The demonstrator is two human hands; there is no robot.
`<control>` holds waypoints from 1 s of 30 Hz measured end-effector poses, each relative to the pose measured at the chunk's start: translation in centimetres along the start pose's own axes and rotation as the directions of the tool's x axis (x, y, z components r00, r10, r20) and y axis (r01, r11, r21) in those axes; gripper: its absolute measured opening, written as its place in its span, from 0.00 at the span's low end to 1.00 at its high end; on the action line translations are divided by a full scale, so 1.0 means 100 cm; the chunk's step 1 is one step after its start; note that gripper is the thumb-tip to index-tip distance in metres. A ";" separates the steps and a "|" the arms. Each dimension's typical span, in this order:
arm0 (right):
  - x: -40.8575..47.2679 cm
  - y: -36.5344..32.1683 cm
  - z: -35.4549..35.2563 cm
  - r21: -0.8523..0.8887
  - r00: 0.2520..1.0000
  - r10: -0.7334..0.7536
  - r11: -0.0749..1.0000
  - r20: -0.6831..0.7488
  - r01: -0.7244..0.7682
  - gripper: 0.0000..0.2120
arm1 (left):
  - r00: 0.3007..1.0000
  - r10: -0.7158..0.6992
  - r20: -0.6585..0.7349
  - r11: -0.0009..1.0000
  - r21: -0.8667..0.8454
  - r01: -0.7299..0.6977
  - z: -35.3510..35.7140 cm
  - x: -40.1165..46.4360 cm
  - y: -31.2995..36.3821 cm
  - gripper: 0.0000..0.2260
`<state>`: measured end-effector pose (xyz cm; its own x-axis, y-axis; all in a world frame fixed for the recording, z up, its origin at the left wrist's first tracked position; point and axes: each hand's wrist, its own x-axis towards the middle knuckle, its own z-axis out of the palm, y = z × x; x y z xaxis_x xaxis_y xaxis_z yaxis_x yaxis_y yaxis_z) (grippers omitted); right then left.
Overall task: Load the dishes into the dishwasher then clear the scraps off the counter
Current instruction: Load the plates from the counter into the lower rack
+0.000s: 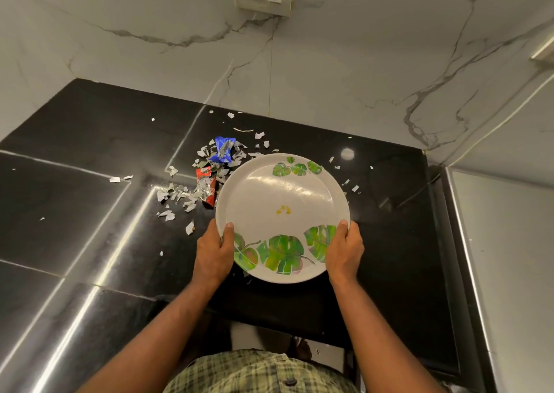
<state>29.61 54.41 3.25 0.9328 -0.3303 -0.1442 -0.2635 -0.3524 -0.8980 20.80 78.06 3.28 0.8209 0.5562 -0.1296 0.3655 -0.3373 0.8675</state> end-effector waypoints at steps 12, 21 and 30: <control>0.004 -0.007 -0.012 0.133 0.992 0.101 0.985 0.071 -0.110 0.12 | 1.000 0.006 -0.031 0.999 -0.036 -0.007 -0.002 -0.003 0.022 0.11; 0.025 -0.015 -0.048 0.350 0.955 0.246 0.891 0.167 -0.290 0.17 | 0.993 0.010 -0.120 0.975 -0.220 -0.036 0.013 -0.038 0.063 0.09; 0.022 -0.006 -0.092 0.336 0.967 0.209 0.909 0.149 -0.248 0.17 | 0.995 -0.038 -0.088 0.952 -0.308 0.009 0.032 -0.089 0.072 0.12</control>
<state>29.54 45.82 7.33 0.8832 -0.2623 -0.3887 -0.3882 0.0560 -0.9199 17.47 68.25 9.16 0.7645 0.6335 -0.1194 0.2201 -0.0825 0.9720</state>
